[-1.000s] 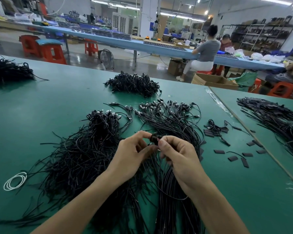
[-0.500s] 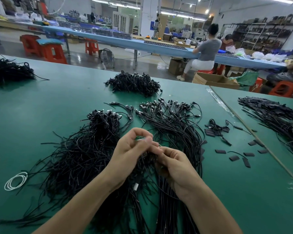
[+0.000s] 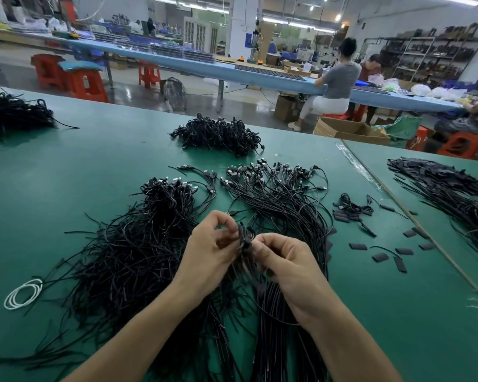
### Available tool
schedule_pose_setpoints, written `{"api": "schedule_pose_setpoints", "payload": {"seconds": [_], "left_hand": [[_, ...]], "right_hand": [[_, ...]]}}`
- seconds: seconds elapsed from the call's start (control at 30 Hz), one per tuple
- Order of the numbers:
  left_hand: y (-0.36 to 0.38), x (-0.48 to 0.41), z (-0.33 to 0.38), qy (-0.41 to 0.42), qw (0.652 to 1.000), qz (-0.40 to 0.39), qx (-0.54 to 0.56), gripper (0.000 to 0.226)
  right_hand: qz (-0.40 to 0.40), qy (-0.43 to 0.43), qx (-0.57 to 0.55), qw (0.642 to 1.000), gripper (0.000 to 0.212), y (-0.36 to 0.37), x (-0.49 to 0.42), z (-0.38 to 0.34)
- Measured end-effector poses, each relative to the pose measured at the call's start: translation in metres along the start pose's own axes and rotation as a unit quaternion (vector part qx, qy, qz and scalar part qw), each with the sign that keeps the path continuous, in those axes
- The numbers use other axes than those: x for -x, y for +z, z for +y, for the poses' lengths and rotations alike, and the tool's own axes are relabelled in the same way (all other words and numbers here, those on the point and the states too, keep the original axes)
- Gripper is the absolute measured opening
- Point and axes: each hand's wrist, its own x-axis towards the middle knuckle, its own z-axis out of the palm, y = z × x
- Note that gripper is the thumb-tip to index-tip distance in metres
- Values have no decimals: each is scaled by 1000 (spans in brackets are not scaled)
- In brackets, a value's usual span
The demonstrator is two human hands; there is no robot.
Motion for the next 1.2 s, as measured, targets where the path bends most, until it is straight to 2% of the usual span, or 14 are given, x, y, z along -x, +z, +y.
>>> {"api": "schedule_pose_setpoints", "payload": {"seconds": [0.07,0.13,0.23,0.43,0.6,0.7,0.8,0.9,1.0,1.07,1.2], "left_hand": [[-2,-3,5,-16,997,6,78,21],[-3,-2,12,-27,985,-23,171,16],[-7,1,18,-15,978,-69,197,12],[-1,6,10,54,991,-115,43,31],[4,10,-4,98,985,0,-141,42],[4,13,-8,58,986,-6,-155,47],[2,11,-7,-17,991,-54,-122,31],[2,9,-5,-74,994,-79,-26,26],[2,5,-3,-117,986,-51,103,19],[2,2,-1,-156,972,-30,174,26],[-5,-3,-8,-106,989,-50,85,28]], "right_hand": [[-4,33,-19,999,13,1,3,4],[-7,65,-44,997,11,3,4,8],[0,86,-53,995,11,4,2,11],[26,105,-77,991,16,0,-6,11],[65,69,-59,994,17,-5,-8,11],[66,39,-52,996,21,-6,-6,9],[56,27,-27,998,15,-7,-7,9],[36,22,-51,998,12,-6,-7,10],[8,15,-72,997,11,-4,-7,12],[-2,20,-62,998,15,-3,-7,16],[3,37,-17,999,12,-4,-10,27]]}}
